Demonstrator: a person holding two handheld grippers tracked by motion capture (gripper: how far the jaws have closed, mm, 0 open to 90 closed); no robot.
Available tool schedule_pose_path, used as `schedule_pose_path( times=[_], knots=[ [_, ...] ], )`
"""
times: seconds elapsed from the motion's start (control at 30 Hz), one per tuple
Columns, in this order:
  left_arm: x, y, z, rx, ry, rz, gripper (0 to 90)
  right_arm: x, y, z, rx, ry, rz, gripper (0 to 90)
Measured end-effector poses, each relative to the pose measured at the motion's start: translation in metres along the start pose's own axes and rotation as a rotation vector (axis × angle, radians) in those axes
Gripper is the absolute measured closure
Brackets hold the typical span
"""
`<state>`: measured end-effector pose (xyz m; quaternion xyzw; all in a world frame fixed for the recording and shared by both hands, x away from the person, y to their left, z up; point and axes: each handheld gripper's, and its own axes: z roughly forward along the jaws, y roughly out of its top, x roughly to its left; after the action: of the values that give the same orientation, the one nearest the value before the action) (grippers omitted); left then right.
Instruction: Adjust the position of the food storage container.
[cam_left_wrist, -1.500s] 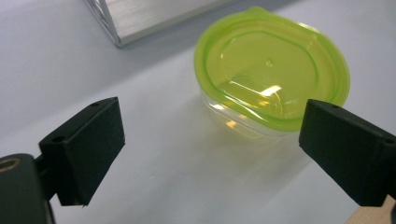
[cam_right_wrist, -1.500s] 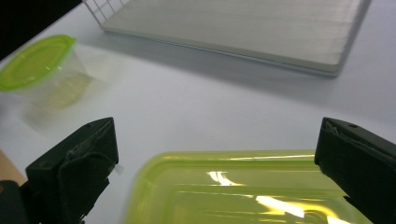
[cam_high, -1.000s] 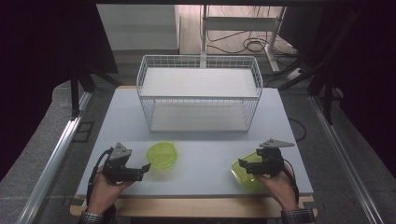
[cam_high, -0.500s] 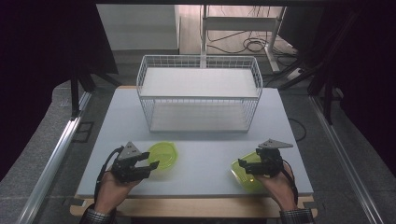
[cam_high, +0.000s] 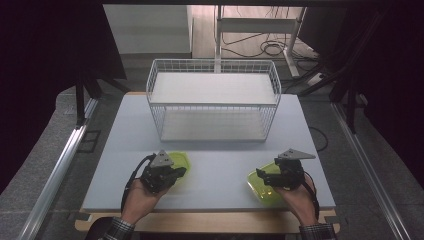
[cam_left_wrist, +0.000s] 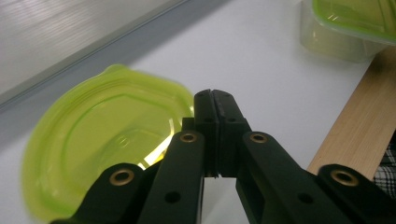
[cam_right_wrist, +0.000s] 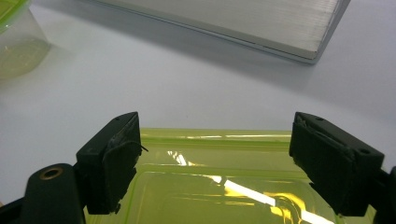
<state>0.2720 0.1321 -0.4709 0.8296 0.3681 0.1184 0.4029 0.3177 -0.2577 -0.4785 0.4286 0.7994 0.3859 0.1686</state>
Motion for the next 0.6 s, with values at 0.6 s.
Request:
schedule_pose_path(
  times=[0.6],
  knots=[
    [0.003,0.001,0.027,0.037,-0.004,-0.016,90.0,0.002,-0.002,0.004,0.031,-0.015,-0.015,18.3]
  ],
)
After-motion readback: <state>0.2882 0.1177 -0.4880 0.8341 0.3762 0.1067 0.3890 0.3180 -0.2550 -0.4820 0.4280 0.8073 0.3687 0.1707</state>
